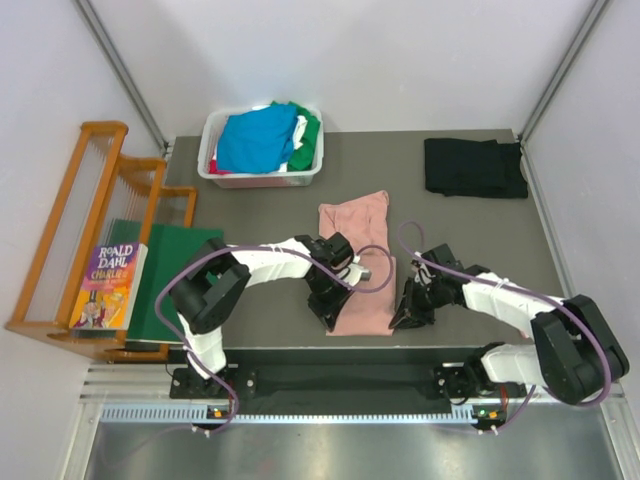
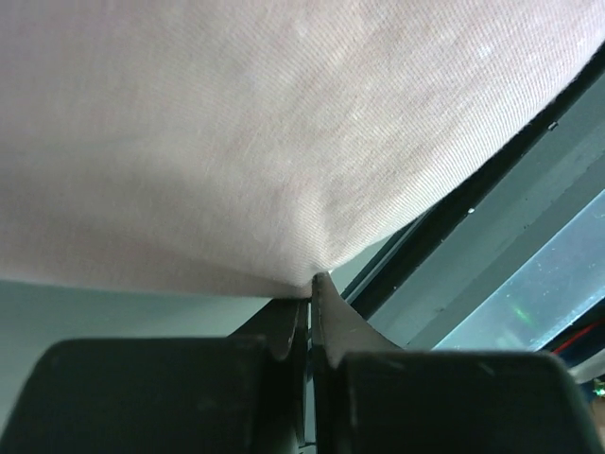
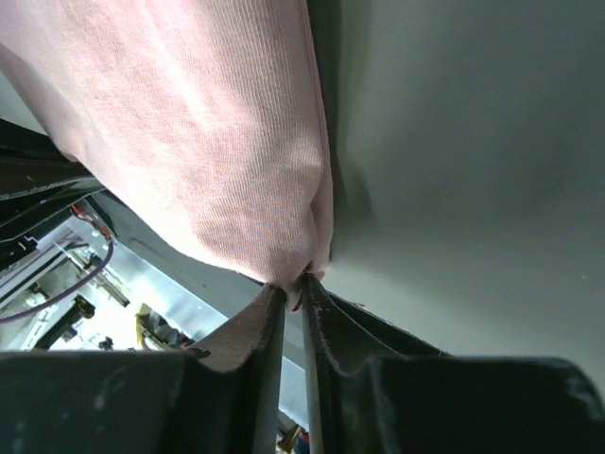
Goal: Fold and stack the t-shirts
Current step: Fold the tshirt
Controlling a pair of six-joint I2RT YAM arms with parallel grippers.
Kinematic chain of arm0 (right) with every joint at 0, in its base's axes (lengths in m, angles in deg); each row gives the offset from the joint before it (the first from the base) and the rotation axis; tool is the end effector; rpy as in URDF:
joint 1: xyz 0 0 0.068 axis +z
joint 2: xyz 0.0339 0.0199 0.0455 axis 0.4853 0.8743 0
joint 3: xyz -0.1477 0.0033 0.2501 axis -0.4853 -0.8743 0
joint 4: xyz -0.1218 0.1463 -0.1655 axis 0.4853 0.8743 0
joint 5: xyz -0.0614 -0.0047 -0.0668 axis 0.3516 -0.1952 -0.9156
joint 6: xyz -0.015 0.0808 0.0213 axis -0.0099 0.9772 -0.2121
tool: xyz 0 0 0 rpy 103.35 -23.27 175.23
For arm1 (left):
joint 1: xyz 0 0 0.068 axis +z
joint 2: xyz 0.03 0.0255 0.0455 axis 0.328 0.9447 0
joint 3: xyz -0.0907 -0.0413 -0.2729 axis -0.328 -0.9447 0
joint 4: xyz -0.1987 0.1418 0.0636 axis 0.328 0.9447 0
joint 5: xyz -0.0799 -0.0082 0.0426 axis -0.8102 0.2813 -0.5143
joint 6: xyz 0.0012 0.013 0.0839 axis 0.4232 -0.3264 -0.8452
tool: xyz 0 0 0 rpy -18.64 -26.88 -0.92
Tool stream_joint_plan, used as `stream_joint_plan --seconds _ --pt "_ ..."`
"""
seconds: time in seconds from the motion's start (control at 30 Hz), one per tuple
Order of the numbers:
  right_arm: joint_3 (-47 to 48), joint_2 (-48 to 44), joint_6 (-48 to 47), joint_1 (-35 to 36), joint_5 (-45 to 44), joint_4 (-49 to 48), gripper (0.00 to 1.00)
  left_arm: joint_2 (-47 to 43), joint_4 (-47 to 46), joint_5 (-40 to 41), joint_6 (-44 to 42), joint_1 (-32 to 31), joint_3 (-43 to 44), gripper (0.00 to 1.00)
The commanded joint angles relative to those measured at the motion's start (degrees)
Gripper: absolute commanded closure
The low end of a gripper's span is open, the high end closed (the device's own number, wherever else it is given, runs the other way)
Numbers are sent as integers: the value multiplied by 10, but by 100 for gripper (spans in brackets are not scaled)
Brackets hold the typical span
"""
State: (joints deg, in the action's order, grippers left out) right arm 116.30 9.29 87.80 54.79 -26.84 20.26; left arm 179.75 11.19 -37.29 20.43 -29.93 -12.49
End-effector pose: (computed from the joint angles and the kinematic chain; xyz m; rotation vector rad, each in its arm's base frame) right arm 0.1539 0.1173 0.1311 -0.2730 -2.9559 -0.9883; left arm 0.1867 -0.2680 0.1359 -1.1762 -2.7094 0.7339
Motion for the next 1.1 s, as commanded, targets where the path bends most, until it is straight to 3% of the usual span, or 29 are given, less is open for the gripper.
stream_joint_plan --seconds 0.0,0.07,0.3,0.9,1.07 --pt "24 6 -10 3 5 -17 92 14 53 -31 -30 0 39 100" --pt "41 5 -13 3 5 -5 100 22 74 -40 -50 0 63 100" --pt "72 -26 -24 4 3 40 100 21 176 -78 -119 0 126 100" --pt "29 -182 3 12 7 121 100 -79 264 -82 -164 0 126 100" --pt "56 -217 23 18 15 148 100 -94 298 -101 -181 0 135 100"
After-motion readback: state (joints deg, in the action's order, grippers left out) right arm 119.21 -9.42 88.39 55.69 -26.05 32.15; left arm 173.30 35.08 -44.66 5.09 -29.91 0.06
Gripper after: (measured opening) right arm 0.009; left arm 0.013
